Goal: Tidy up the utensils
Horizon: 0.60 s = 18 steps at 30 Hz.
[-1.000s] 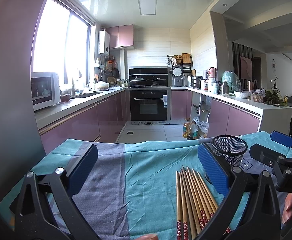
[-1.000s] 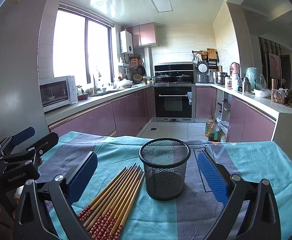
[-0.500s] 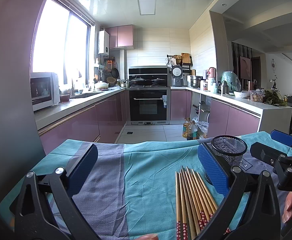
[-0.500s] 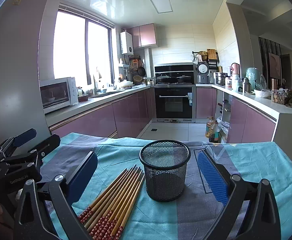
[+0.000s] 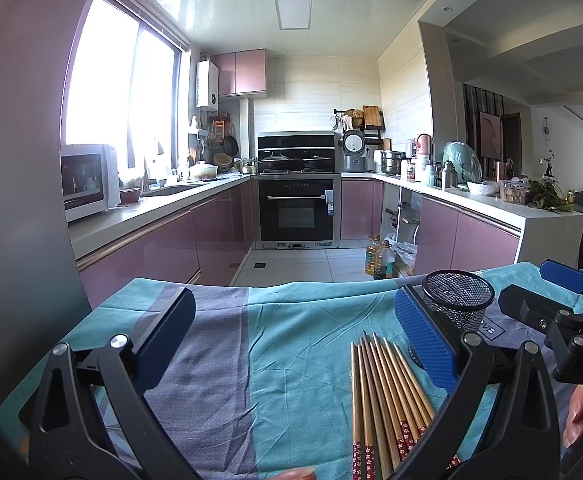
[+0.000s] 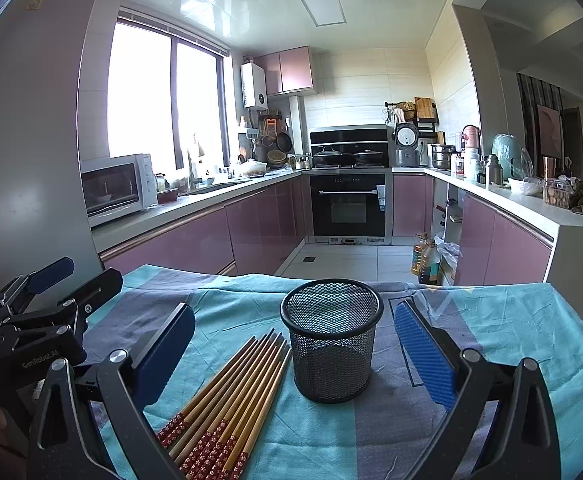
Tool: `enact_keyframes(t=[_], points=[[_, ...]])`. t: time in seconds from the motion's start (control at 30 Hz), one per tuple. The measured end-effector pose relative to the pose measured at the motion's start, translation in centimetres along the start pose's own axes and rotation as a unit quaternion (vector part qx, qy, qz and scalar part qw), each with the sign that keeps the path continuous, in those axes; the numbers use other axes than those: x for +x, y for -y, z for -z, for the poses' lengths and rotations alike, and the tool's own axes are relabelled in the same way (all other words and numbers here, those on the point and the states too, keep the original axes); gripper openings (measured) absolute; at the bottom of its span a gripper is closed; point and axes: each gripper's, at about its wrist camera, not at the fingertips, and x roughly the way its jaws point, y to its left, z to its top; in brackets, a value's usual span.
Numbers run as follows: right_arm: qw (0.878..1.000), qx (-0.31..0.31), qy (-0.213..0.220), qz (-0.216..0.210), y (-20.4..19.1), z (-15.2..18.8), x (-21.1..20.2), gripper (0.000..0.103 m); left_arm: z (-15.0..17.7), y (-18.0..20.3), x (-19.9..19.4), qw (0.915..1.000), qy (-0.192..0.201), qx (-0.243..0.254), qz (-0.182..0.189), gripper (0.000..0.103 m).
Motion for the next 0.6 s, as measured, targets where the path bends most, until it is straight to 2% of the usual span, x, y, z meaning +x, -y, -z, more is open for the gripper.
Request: enact_keyframes(t=[0.6], points=[[1.0,0.004,0.002,-0.001,0.33,-0.09,-0.17,0.097,0.27,0.21,0.01,1.0,0.001,0.002,-0.001,0.098]])
